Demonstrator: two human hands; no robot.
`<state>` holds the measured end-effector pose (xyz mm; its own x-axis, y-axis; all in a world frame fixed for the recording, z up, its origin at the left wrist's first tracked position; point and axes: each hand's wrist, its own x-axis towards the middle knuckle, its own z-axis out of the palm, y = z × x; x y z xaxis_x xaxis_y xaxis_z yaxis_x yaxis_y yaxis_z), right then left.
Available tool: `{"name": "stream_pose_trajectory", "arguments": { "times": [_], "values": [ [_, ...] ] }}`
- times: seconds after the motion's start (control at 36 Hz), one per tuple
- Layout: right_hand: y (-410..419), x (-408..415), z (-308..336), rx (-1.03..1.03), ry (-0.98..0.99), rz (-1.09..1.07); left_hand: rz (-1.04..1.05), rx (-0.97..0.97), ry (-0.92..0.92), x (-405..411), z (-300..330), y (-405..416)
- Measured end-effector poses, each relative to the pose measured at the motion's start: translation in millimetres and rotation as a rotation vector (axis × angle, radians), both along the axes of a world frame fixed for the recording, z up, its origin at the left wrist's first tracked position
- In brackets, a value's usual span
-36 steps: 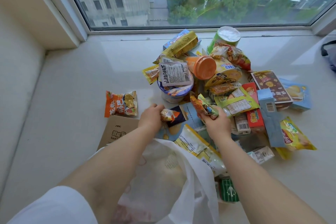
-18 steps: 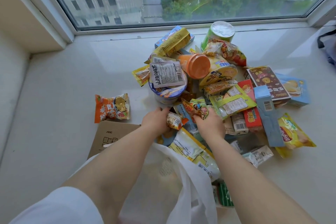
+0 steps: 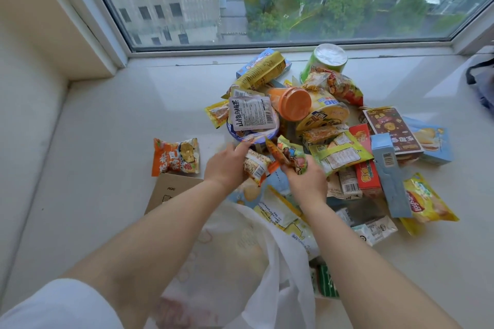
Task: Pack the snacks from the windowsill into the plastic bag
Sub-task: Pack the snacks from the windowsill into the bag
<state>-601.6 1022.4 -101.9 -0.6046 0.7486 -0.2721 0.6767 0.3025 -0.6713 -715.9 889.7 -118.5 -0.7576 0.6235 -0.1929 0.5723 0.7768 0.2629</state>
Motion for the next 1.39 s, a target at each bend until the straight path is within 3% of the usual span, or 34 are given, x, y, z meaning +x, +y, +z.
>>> {"name": "stream_pose_trajectory", "arguments": {
  "times": [0.19, 0.39, 0.44, 0.53, 0.69, 0.83, 1.03, 1.17, 1.28, 1.39],
  "values": [
    [-33, 20, 61, -0.138, 0.280, -0.034, 0.136, 0.303, 0.020, 30, 73, -49],
    [-99, 75, 73, -0.195, 0.277, 0.165, 0.313, 0.532, -0.066, 101, 70, -126],
    [-119, 93, 63, -0.153, 0.248, 0.253, 0.341, 0.489, -0.104, 124, 54, -149],
    [-144, 119, 41, 0.103, 0.134, 0.411, 0.328, 0.366, -0.147, 154, 31, -178],
    [-155, 163, -7, 0.547, -0.247, 0.742, 0.188, -0.206, -0.134, 185, 2, -229],
    [-142, 171, -23, 0.657, -0.417, 0.685, 0.108, -0.501, -0.125, 184, -5, -259],
    [-164, 171, -21, 0.644, -0.297, 0.910, -0.077, -0.419, -0.169, 198, -9, -255],
    [-185, 172, -22, 0.600, -0.498, 1.114, -0.131, -0.552, -0.225, 207, -16, -257],
    [-183, 165, -17, 0.530, -0.468, 1.095, -0.158, -0.593, -0.190, 204, -5, -249],
    [-174, 150, -9, 0.634, -0.227, 0.965, -0.164, -0.455, -0.083, 197, 20, -225]
  ]
}}
